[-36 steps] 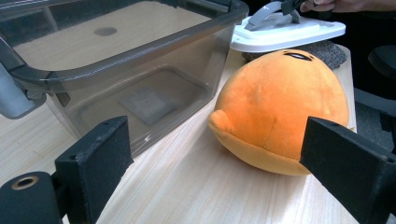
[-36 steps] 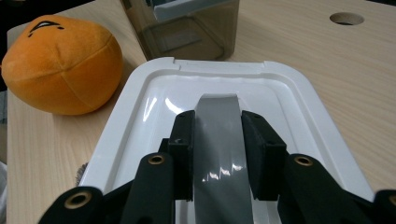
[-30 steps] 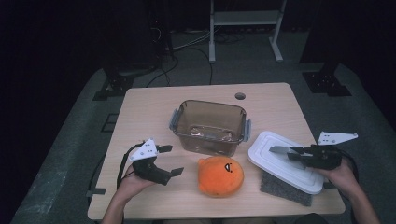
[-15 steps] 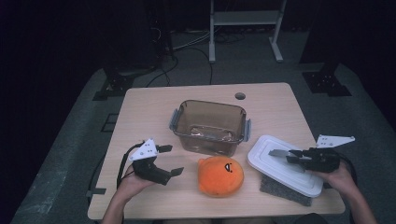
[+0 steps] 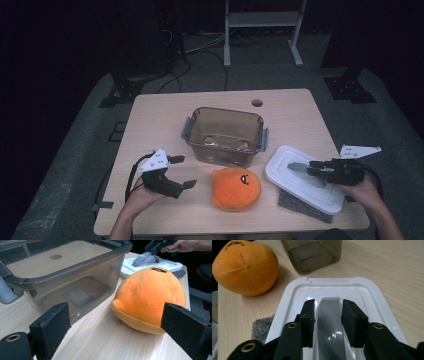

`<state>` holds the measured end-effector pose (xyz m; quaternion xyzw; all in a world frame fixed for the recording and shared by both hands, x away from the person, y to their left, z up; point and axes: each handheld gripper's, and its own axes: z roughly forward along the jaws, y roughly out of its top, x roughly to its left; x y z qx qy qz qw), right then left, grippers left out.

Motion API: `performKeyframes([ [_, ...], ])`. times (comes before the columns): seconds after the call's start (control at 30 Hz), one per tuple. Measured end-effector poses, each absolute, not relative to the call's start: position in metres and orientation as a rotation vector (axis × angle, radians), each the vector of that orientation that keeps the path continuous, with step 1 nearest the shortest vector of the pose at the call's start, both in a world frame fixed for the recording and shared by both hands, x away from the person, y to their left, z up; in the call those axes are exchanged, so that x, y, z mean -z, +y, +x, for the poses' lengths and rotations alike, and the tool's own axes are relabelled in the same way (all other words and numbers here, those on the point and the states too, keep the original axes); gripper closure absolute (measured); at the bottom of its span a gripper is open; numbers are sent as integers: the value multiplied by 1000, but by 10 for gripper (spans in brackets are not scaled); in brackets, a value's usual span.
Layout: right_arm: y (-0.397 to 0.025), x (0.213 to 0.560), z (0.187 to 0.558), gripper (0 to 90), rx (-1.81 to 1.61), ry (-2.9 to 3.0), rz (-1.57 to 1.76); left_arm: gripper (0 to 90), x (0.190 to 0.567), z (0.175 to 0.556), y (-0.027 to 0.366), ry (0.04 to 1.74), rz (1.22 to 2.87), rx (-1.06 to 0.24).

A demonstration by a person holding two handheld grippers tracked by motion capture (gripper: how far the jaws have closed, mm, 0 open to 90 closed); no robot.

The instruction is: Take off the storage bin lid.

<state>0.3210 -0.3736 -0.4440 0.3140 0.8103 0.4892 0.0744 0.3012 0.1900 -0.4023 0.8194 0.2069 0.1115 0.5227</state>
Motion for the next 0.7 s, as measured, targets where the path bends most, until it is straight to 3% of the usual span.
performKeyframes([
  [0.7, -343, 397, 319, 490, -1557, 2417, 783, 75, 403, 302, 192, 504, 1960, -271],
])
